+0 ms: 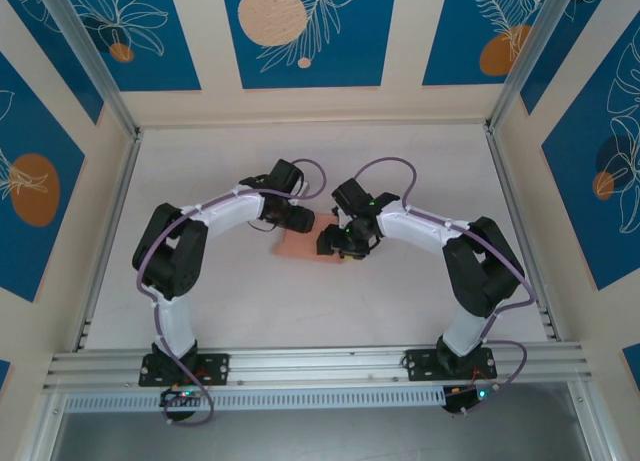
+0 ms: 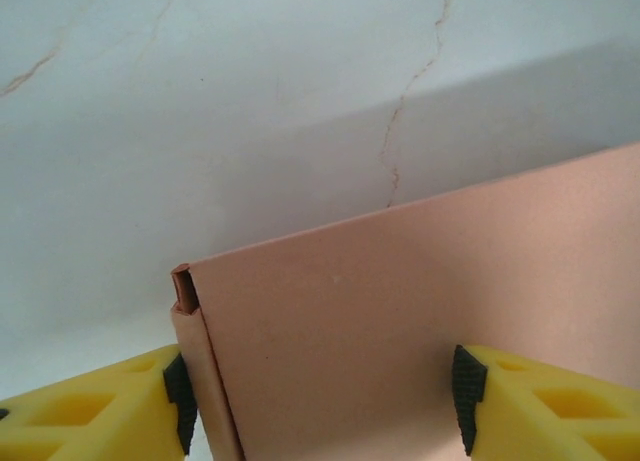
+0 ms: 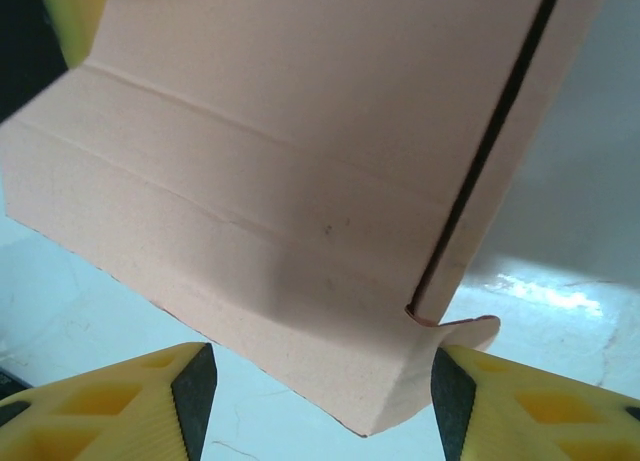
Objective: Fold the paper box
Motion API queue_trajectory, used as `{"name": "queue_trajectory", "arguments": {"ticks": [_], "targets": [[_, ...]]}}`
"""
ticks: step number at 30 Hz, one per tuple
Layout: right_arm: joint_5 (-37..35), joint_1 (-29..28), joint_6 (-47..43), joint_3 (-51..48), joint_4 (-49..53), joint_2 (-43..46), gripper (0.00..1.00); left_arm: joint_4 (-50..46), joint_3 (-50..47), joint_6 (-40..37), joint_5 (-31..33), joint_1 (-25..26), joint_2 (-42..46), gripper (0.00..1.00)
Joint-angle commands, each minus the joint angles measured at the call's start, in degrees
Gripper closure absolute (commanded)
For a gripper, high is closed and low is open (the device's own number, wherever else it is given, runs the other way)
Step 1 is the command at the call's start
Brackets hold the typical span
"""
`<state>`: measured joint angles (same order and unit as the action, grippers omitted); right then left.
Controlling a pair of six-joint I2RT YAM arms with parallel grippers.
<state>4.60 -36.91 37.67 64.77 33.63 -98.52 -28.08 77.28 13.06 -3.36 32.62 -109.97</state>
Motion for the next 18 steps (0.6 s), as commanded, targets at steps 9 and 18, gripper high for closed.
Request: {"name": "queue_trajectory", "arguments": {"ticks": [9,18], "targets": [[1.5,-2.0,7.2,-5.0,-5.8,-1.1,0.43,-0.3,-1.8,2.9,-0.4,-0.3,-2.7,0.41],[0.1,-3.5,7.1,-2.2,-7.6,-2.3,0.50,-0.2,-1.7,3.2,-0.8,-0.3,-2.9,0.42]]}}
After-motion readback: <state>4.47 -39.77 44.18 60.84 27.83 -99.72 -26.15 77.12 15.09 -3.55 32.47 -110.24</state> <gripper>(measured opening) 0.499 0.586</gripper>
